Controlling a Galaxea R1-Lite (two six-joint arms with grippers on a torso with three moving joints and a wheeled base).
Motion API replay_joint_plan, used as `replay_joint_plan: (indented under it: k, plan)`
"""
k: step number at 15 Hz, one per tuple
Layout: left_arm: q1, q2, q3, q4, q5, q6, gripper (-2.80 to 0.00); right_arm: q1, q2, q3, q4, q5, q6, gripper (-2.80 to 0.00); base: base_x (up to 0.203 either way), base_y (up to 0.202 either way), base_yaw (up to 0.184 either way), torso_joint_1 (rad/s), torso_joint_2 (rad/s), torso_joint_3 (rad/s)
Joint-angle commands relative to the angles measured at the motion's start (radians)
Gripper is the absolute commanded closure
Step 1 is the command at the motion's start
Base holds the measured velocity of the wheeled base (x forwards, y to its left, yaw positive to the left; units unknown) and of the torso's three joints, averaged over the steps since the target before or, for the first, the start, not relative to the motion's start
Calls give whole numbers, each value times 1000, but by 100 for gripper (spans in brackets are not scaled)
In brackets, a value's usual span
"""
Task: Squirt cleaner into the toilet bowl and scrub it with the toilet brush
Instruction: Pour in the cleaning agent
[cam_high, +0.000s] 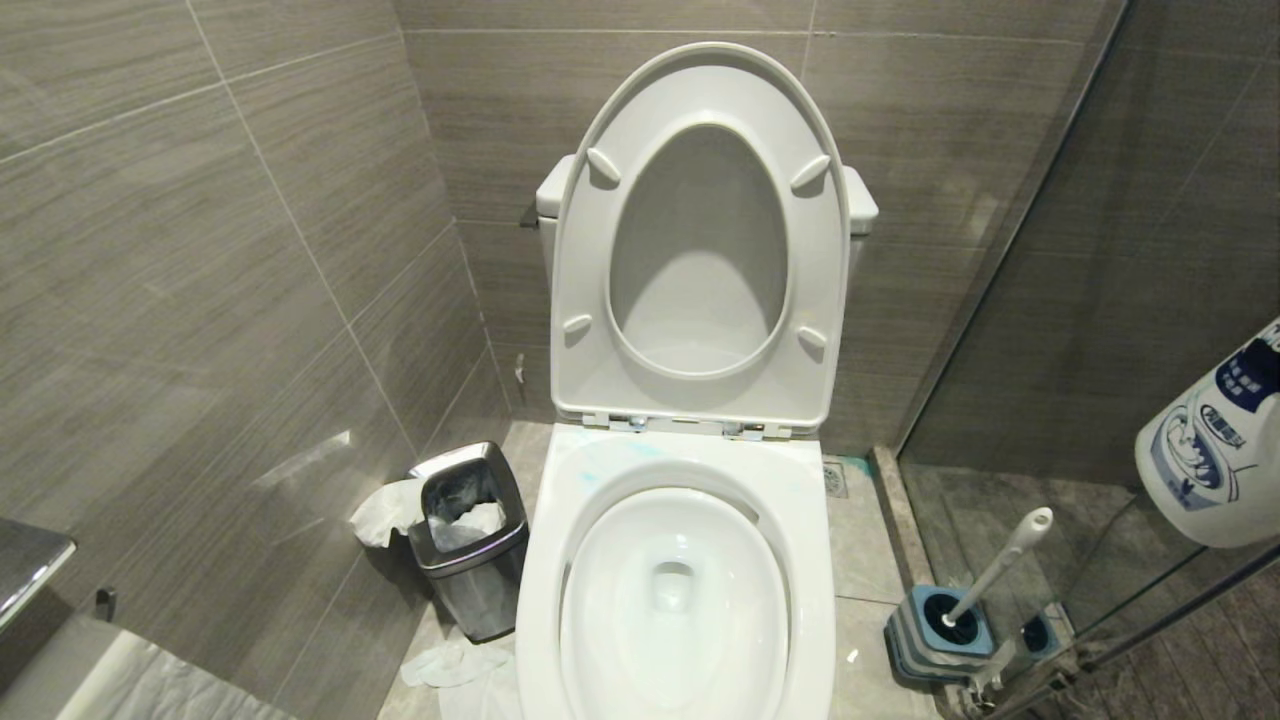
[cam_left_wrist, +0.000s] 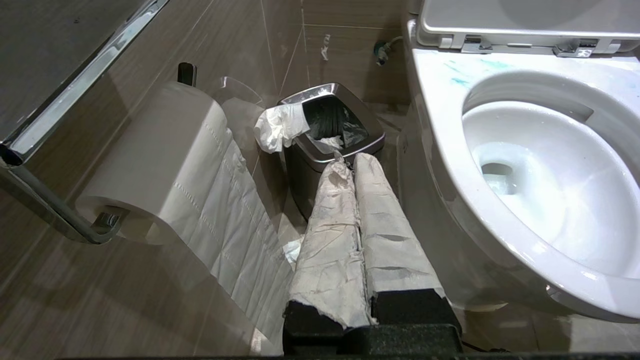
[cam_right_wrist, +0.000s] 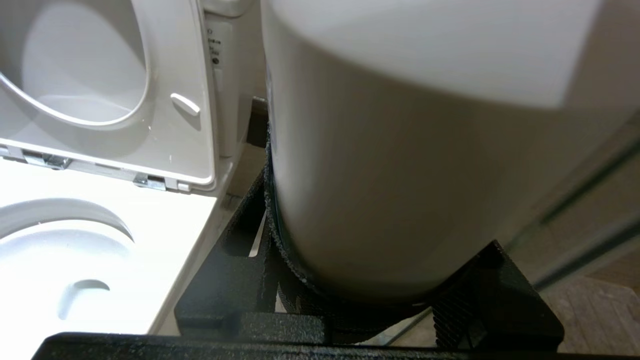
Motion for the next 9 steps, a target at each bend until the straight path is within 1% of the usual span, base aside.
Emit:
replay_joint_plan:
  k: [1,3,4,6,8,9]
  plan:
    - [1,1,0,0,0,0,0,34,110,-48,-4,-5,-8,0,0,0,0,0,0,0]
    - [1,1,-1,0,0,0,0,85,178,-88,-5,-18,-30,0,0,0,0,0,0,0]
    - [1,1,-1,0,0,0,0,122,208,-103,-5,-40,-32,0,0,0,0,0,0,0]
    - [1,1,-1,0,0,0,0,236,294,-145,-13,-139,-32,0,0,0,0,0,0,0]
    - [1,1,0,0,0,0,0,296,374,-186,-25,-213,-36,0,0,0,0,0,0,0]
    - [1,1,-1,0,0,0,0,309,413,-209,-27,-229,-47,0,0,0,0,0,0,0]
